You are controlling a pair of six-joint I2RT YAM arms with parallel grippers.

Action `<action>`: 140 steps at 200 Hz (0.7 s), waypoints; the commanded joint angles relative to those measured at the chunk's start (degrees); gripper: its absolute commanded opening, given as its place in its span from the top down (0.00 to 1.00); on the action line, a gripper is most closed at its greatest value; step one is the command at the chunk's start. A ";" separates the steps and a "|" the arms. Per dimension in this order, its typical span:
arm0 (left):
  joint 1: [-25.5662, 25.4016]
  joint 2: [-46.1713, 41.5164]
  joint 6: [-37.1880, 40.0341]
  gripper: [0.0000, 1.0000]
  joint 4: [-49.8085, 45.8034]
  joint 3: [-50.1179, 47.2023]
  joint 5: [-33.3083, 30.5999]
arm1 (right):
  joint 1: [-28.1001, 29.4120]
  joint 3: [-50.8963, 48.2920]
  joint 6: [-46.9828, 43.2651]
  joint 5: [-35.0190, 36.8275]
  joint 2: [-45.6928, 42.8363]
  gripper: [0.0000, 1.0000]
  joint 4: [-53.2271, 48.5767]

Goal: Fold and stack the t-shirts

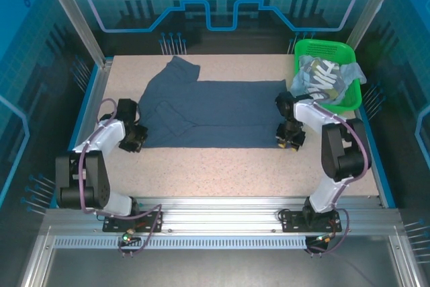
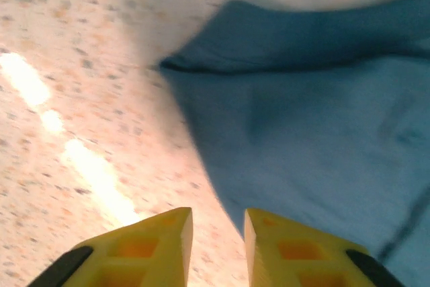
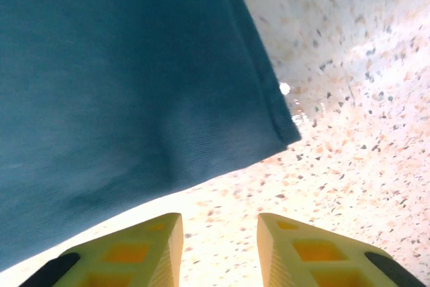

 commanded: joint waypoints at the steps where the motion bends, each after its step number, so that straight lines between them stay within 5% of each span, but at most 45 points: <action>1: -5.53 -1.45 1.28 0.61 3.33 4.11 5.08 | 3.54 2.06 -4.45 -2.55 -7.77 0.56 7.15; 26: -10.56 1.44 -7.38 0.51 13.00 1.39 13.31 | 6.39 2.61 -7.51 -13.54 -9.88 0.49 13.95; 64: -13.36 7.23 -16.00 0.48 23.08 0.09 16.14 | 9.59 3.59 -7.39 -20.90 -9.73 0.49 17.67; 140: -14.58 14.50 -15.11 0.58 18.81 3.73 15.52 | 9.58 5.67 -5.33 -21.51 -9.38 0.47 16.55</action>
